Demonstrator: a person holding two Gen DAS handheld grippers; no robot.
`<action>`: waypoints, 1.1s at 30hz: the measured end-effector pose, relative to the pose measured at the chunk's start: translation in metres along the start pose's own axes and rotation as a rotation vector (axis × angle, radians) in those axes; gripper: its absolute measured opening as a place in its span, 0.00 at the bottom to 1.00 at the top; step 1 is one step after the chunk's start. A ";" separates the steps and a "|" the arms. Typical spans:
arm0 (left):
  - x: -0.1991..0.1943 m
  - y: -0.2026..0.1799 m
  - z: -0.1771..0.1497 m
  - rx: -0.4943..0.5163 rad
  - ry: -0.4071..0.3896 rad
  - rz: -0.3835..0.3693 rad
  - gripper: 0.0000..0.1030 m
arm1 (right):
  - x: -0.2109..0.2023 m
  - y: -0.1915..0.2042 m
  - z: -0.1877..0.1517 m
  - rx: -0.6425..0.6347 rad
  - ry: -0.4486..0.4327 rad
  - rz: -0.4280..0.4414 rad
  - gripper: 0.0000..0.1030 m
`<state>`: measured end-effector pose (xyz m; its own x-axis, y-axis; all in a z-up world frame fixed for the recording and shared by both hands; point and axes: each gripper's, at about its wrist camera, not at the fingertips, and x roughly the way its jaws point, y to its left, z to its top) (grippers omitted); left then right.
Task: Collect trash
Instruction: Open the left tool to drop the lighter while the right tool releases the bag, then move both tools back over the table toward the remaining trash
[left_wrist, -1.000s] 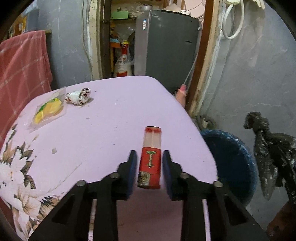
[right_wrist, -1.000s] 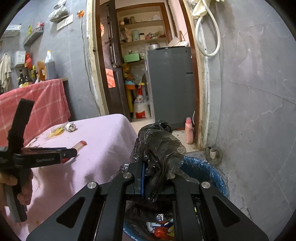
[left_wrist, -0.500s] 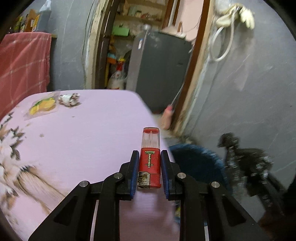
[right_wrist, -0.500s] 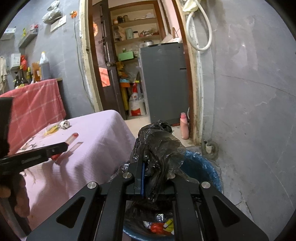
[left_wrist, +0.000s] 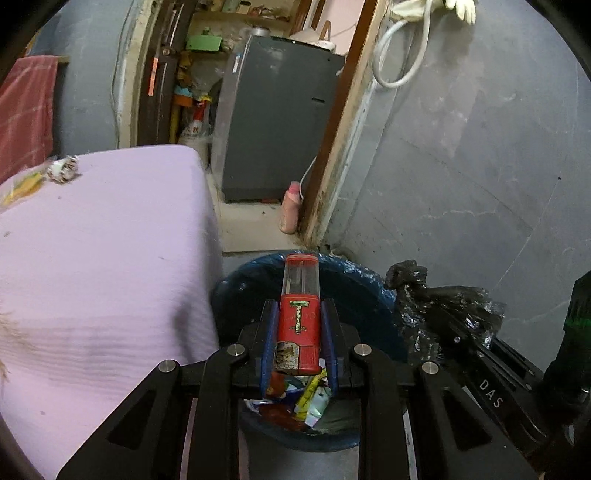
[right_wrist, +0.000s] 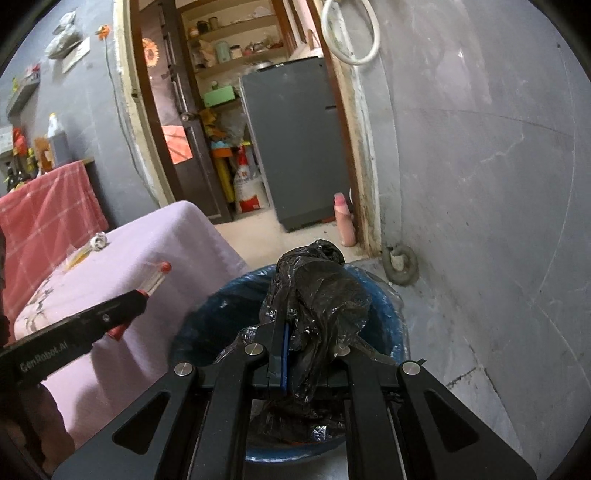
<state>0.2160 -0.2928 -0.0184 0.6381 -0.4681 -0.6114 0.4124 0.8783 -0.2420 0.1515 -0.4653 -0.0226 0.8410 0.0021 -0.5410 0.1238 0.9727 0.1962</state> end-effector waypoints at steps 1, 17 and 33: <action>0.005 -0.001 0.000 -0.004 0.011 -0.006 0.19 | 0.002 -0.003 0.000 0.005 0.004 -0.001 0.05; 0.014 0.016 -0.003 -0.051 0.023 -0.040 0.32 | 0.016 -0.010 0.002 0.030 0.056 0.006 0.28; -0.080 0.050 0.034 -0.035 -0.258 0.077 0.81 | -0.051 0.031 0.045 -0.019 -0.298 0.051 0.77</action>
<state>0.2078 -0.2145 0.0436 0.8131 -0.4054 -0.4177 0.3363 0.9129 -0.2314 0.1365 -0.4456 0.0480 0.9637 -0.0142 -0.2665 0.0697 0.9773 0.2000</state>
